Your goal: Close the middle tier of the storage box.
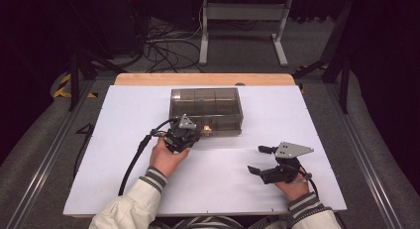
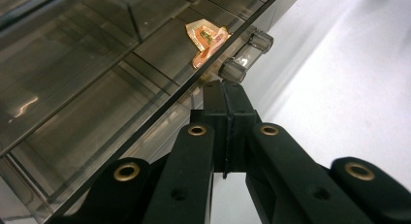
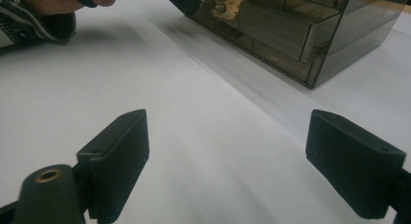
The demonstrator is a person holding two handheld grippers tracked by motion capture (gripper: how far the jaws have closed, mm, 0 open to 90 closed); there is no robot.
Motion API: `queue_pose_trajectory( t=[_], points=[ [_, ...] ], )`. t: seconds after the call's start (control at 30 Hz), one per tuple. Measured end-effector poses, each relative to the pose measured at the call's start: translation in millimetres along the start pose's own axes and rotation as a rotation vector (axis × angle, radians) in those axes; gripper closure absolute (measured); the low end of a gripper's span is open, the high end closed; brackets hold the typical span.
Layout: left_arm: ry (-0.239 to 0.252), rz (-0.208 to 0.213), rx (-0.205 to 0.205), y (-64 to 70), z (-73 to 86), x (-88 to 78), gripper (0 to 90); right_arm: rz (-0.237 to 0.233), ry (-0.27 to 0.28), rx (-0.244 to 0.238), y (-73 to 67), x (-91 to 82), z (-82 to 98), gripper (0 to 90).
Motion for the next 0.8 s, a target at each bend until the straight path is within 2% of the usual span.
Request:
queue_pose_trajectory(
  t=[0.47,0.63,0.8],
  points=[
    [0.038,-0.041,-0.027,-7.3,-3.8,5.0,90.0,0.0,-0.001,-0.002,-0.2,-0.1,0.1,16.1],
    [0.056,-0.039,-0.053,-9.7,-4.5,6.1,90.0,-0.001,-0.001,-0.002,-0.4,-0.1,0.0,16.1],
    [0.068,-0.057,-0.053,-11.7,-6.2,7.6,90.0,-0.001,0.0,-0.002,-0.3,-0.1,0.1,16.1]
  ],
)
Point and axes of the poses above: each handheld gripper's, and its own axes: x roughly forward along the jaws, z roughly out of its underside, y roughly to its right, the point moved 9 cm from there along x, roughly forward along the jaws, and after that the axes turned 7 degrees about z, right-handed, at the moved point
